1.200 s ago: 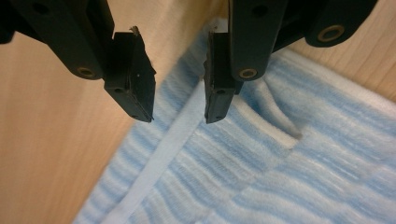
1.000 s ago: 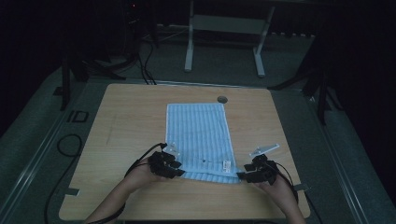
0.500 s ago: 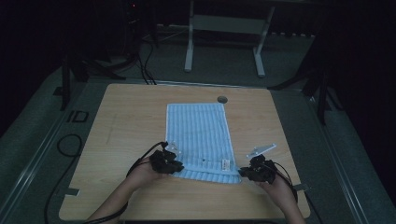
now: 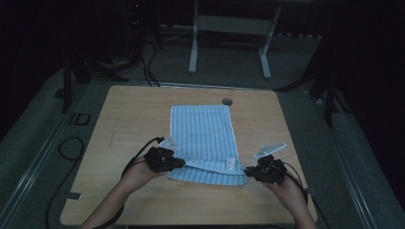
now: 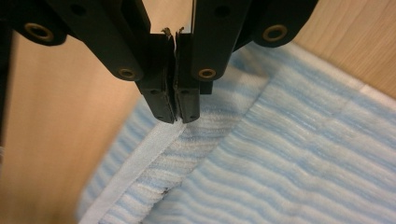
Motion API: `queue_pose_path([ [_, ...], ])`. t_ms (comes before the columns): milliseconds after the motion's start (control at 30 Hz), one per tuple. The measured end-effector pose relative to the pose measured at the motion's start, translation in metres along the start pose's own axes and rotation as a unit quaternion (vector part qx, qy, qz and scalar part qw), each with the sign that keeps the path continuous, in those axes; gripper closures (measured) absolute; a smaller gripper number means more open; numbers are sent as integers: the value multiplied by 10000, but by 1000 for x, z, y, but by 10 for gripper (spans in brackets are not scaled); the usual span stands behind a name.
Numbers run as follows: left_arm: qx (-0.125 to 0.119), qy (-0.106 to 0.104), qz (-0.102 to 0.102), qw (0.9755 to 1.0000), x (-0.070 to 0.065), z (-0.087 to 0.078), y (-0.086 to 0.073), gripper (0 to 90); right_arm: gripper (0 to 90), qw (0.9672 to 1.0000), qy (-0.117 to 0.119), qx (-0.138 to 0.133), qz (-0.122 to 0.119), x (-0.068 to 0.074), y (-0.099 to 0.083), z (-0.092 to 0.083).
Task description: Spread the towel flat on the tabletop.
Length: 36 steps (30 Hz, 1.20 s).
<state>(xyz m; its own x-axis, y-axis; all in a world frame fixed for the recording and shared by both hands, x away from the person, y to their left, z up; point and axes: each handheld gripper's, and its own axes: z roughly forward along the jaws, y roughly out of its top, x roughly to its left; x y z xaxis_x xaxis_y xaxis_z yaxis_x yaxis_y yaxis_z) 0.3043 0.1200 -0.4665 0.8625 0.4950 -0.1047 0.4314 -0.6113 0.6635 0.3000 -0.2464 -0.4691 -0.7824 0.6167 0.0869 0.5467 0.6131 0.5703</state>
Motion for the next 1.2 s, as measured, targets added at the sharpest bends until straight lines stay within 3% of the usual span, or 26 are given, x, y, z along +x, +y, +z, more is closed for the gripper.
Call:
queue_pose_path([
  [167, 175, -116, 201, 9996, -33, -24, -14, 874, 830, 9996, 133, -122, -205, 27, -9, -17],
  [267, 272, -371, 197, 9987, -54, -28, -30, 873, 822, 9992, 231, -45, -316, 45, -19, -20],
  [400, 440, -736, -76, 9963, -74, -18, -60, 871, 815, 9987, 391, 144, -289, 63, -38, -15],
  [433, 551, -840, -50, 9949, -78, -14, -68, 866, 798, 9984, 471, 181, -262, 66, -43, -13],
  [500, 705, -1129, -169, 9910, -82, -6, -82, 827, 715, 9972, 627, 349, -196, 72, -53, -9],
  [533, 752, -1103, -139, 9910, -84, -4, -87, 796, 672, 9967, 681, 427, -153, 75, -58, -7],
  [600, 686, -1162, -237, 9906, -81, -6, -93, 695, 643, 9966, 669, 478, -78, 74, -65, -7],
  [700, 513, -920, -218, 9942, -73, -15, -91, 593, 646, 9974, 610, 370, 83, 67, -68, -11],
  [900, 139, -657, -358, 9971, -42, -20, -76, 492, 626, 9991, 342, 264, 12, 48, -51, -2],
  [1000, 27, -420, -406, 9983, -24, -16, -70, 481, 537, 9996, 266, 62, 13, 36, -36, 8],
  [1067, 33, -335, -446, 9984, -13, -12, -68, 481, 526, 9998, 178, -45, 17, 26, -25, 15],
  [1200, 45, -119, -511, 9986, 5, -4, -67, 481, 482, 10000, 75, -59, 18, 7, -8, 28],
])
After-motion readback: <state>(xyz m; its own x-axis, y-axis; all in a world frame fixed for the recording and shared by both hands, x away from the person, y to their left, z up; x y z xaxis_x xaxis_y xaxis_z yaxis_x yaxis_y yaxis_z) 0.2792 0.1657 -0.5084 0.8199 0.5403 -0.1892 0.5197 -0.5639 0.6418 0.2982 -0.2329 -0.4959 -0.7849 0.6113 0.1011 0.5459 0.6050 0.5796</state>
